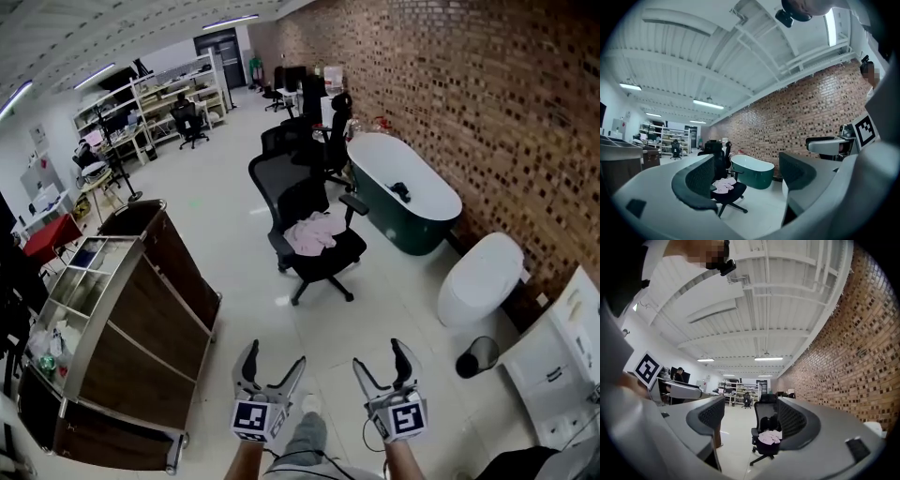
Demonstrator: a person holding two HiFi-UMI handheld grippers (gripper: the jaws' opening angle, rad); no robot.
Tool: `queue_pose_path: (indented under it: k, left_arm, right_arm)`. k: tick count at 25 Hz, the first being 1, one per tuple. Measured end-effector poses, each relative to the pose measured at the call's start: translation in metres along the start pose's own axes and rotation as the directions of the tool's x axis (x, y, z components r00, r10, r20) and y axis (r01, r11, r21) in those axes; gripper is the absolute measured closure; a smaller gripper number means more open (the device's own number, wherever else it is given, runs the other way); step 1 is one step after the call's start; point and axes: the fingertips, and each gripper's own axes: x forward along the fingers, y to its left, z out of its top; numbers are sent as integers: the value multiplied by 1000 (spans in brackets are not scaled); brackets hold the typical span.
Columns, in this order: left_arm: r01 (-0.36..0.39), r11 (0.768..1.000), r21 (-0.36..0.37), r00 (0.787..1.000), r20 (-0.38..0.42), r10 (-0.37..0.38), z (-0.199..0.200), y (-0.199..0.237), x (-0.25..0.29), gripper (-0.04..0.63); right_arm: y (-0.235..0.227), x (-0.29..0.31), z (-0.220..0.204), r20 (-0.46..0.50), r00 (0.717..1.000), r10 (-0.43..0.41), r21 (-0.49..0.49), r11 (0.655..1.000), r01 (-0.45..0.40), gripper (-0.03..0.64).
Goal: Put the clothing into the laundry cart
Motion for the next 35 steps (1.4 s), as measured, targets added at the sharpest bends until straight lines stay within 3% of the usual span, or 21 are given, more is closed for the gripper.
queue_pose_path:
  k: [9, 15, 19, 23, 25, 29, 33, 35]
  left_arm:
    - [53, 999, 10, 995, 85, -53, 19, 65, 122, 189]
    - [40, 997, -63, 993, 115, -32, 29, 125, 181, 188]
    - [8, 995, -97, 995, 97, 2, 9, 165, 199, 188]
    - [3, 995, -100, 997, 76, 5, -9, 191, 220, 188]
    - [-4, 992, -126, 998, 64, 12, -10, 197, 230, 188]
    - [-4, 997, -74, 999, 32, 6, -33, 208, 253, 188]
    - [-23, 995, -101, 999, 26, 26, -31, 210, 287, 188]
    - [-30, 997, -74, 999, 20, 32, -34, 210, 309, 187]
  right_arm:
    - [-33, 122, 1, -29, 1000, 3, -80, 997, -6, 250]
    - [-38, 228, 5, 4, 999, 40, -124, 992, -39, 250]
    - [-8, 278, -12, -27, 992, 122, -167, 978, -125, 250]
    - [12, 312, -36, -87, 980, 179, -116, 975, -189, 250]
    - [6, 326, -40, -95, 980, 178, -112, 976, -188, 250]
    - [-17, 353, -41, -87, 981, 171, -127, 975, -181, 250]
    - [-50, 385, -54, -68, 983, 170, -92, 980, -175, 250]
    - [-75, 402, -61, -60, 984, 166, -80, 982, -170, 250]
